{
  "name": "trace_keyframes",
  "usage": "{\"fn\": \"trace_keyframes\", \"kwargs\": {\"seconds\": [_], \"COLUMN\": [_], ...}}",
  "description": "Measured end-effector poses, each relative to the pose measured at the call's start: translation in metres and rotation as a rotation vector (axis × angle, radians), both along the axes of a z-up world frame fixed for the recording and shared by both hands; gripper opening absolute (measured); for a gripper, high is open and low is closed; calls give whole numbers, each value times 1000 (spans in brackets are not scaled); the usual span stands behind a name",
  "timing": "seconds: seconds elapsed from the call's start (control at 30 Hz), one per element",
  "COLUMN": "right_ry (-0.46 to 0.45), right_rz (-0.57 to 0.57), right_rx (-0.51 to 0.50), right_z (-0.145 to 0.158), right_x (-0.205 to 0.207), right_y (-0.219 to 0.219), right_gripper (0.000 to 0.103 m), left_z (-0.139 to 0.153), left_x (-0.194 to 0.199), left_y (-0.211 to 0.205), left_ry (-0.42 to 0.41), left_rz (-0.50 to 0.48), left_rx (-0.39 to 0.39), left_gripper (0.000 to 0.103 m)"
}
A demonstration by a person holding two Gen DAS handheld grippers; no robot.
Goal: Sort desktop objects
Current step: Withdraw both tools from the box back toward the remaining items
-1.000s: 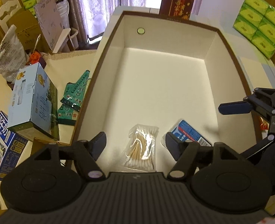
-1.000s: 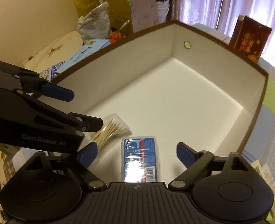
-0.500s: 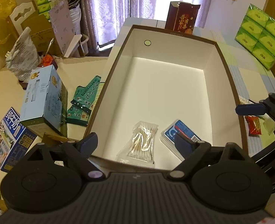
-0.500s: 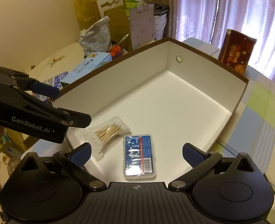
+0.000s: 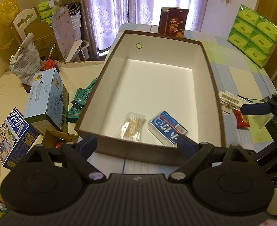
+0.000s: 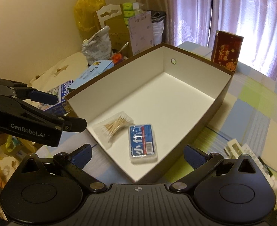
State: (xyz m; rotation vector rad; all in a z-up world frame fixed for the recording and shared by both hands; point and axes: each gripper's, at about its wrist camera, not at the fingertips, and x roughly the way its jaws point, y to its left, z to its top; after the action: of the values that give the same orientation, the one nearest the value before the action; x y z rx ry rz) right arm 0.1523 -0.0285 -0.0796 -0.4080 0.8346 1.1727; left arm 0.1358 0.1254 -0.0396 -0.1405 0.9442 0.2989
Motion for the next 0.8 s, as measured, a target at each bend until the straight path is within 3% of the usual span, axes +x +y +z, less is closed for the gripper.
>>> {"fn": "trace_keyframes", "kwargs": {"seconds": [0.8], "right_ry": [54], "right_rz": [23], "right_rx": [0], "right_z": [0], "right_x": [9], "right_y": [-98], "right_gripper": [101], "left_z": [-8], "left_x": [-19], "left_y": [-92], "left_ry": [44], "left_rz": [59], "left_rx": [-2], "left_gripper": [91]}}
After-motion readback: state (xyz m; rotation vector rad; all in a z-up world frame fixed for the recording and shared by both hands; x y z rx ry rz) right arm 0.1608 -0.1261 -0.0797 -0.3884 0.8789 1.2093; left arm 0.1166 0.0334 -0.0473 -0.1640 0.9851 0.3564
